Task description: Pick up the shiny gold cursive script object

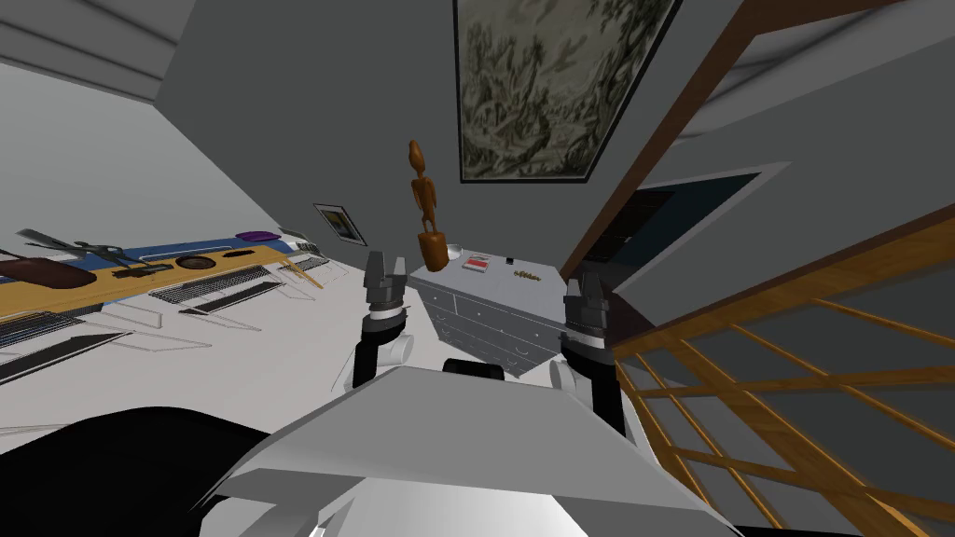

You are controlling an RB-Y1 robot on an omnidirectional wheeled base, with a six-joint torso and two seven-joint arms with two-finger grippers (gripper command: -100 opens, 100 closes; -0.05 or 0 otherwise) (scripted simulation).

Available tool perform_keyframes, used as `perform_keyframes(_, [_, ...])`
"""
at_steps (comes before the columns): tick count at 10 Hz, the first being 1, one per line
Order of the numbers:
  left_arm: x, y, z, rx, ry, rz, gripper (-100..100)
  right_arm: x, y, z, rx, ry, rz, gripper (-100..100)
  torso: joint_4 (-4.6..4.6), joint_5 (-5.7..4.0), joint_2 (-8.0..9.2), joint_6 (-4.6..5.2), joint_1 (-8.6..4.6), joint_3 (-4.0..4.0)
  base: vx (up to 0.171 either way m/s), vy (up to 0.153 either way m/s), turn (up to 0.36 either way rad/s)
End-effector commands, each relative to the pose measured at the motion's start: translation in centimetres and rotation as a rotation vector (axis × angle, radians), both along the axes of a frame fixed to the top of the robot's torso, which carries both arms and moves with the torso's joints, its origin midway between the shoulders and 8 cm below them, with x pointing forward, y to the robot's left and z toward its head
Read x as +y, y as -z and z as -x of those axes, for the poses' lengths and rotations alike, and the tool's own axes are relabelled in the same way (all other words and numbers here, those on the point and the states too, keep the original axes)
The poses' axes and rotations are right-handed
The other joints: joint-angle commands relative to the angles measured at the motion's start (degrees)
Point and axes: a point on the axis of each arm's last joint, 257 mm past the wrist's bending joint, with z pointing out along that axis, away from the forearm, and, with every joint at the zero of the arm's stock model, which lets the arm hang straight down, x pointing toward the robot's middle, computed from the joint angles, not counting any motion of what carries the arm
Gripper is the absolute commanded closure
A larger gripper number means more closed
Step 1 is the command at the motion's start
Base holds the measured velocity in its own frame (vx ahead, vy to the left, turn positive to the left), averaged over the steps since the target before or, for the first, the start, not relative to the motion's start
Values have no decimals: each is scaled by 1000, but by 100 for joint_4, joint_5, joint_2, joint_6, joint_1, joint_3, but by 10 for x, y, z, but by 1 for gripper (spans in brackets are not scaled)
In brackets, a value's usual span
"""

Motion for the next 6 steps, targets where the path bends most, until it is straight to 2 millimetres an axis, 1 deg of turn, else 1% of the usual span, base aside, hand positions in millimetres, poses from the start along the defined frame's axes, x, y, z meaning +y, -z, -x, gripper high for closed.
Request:
perform_keyframes(1, [0, 0, 0, 0, 0, 0, 0, 2, 5, -3, 17, -7, 35, -100, 0, 0, 0, 0, 0, 0, -50, 15, -29])
perform_keyframes(3, [0, 0, 0, 0, 0, 0, 0, 2, 17, -8, 50, -12, 99, -100, 6, 3, 30, 0, 15, 17, -98, 45, -37])
perform_keyframes(6, [0, 0, 0, 0, 0, 0, 0, -8, 47, -17, 123, -4, 218, -100, 6, 2, 28, 0, 8, 16, -66, 26, -21])
